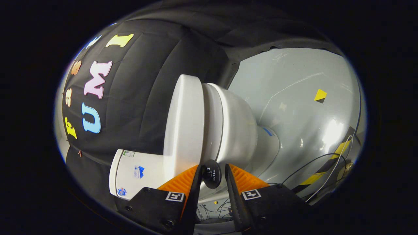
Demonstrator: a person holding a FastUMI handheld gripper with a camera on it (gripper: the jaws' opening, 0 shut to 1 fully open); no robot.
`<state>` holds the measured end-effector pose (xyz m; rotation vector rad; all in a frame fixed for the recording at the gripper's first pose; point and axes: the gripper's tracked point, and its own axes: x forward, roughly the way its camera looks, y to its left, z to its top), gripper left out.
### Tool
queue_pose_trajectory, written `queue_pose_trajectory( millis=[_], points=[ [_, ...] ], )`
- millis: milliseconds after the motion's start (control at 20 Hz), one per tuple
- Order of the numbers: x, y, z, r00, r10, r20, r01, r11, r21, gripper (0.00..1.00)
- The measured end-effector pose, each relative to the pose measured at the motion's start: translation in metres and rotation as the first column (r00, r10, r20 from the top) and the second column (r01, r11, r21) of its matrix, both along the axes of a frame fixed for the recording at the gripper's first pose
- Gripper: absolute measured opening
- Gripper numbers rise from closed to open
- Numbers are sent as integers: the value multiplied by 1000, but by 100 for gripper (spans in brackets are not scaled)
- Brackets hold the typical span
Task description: Open the toilet lid.
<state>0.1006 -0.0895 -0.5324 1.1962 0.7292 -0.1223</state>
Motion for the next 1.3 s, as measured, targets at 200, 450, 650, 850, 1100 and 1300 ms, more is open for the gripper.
queue_pose_trajectory(
  millis=[200, 450, 650, 850, 1100, 1300],
  points=[
    [4, 4, -4, 1000, 15, -10, -15, 1000, -27, 23],
    [6, 1, 2, 1000, 12, 10, -12, 999, -34, 5],
    [5, 3, 8, 998, 66, -7, -66, 990, -124, 5],
    [10, 6, 31, 993, 120, 11, -116, 974, -195, 5],
    [18, 15, 84, 980, 193, 56, -158, 912, -378, 5],
    [29, 32, 136, 968, 235, 90, -163, 858, -488, 5]
  ],
)
